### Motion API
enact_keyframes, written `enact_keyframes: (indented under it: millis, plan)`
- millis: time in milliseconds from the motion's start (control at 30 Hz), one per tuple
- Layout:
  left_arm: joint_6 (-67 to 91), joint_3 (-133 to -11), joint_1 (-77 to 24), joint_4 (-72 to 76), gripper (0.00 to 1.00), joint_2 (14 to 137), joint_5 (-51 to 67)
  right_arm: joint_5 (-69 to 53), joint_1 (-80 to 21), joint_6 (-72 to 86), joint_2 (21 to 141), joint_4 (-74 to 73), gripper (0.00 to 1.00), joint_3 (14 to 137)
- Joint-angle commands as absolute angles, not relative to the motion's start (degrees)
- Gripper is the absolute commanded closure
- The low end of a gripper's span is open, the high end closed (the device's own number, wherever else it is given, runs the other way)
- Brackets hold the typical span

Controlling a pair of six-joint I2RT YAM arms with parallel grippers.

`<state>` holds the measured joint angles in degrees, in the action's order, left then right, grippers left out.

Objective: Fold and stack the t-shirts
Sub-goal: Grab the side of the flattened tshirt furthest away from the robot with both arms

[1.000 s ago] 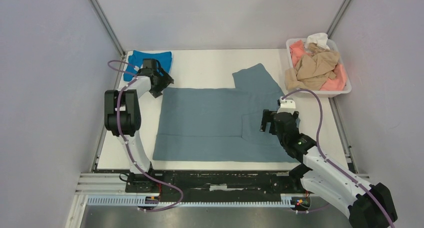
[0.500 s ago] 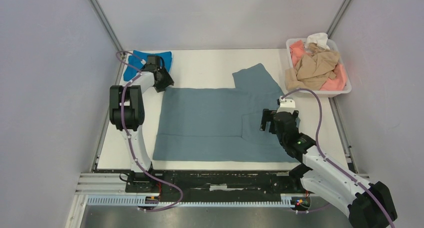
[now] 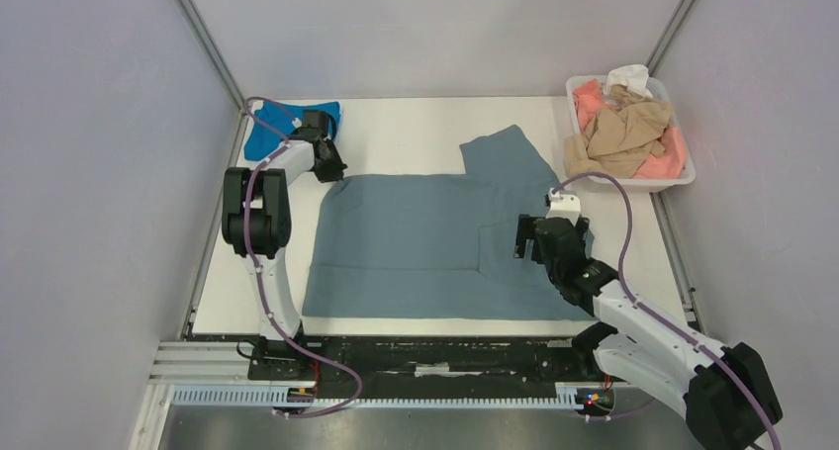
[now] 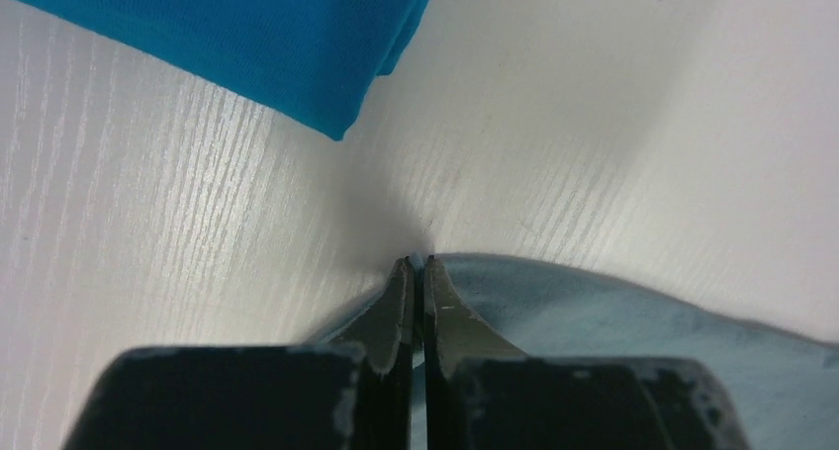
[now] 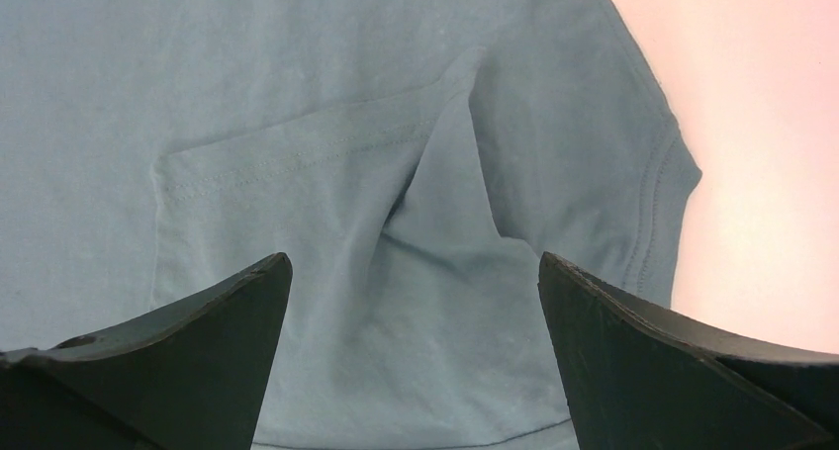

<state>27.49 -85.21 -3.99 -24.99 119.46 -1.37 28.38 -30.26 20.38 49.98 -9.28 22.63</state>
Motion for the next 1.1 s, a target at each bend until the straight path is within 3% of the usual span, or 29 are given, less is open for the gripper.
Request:
enact_keyframes:
  millis: [0,200,733,1067]
  plan:
    - [24.83,-84.36,-3.80,-26.53,0.98,117.26,-0.79,29.14,-30.32,22.13,55.85,-6.68,0.02,30.09]
    - [26.42,-82.76,-3.79,-24.19,0.98,115.73,1.71,30.51,-29.59,21.64,73.39,-3.18,0.02,45.30]
    - [27.83,-80.51,-3.80,-21.41,0.98,113.63,0.18,25.14,-18.07,13.47,129.13,-1.32,0.02,102.64]
    - [27.95,-79.93,-3.78,-21.36,0.98,113.11,1.19,19.34,-15.29,20.73,140.72,0.09,0.05,110.15]
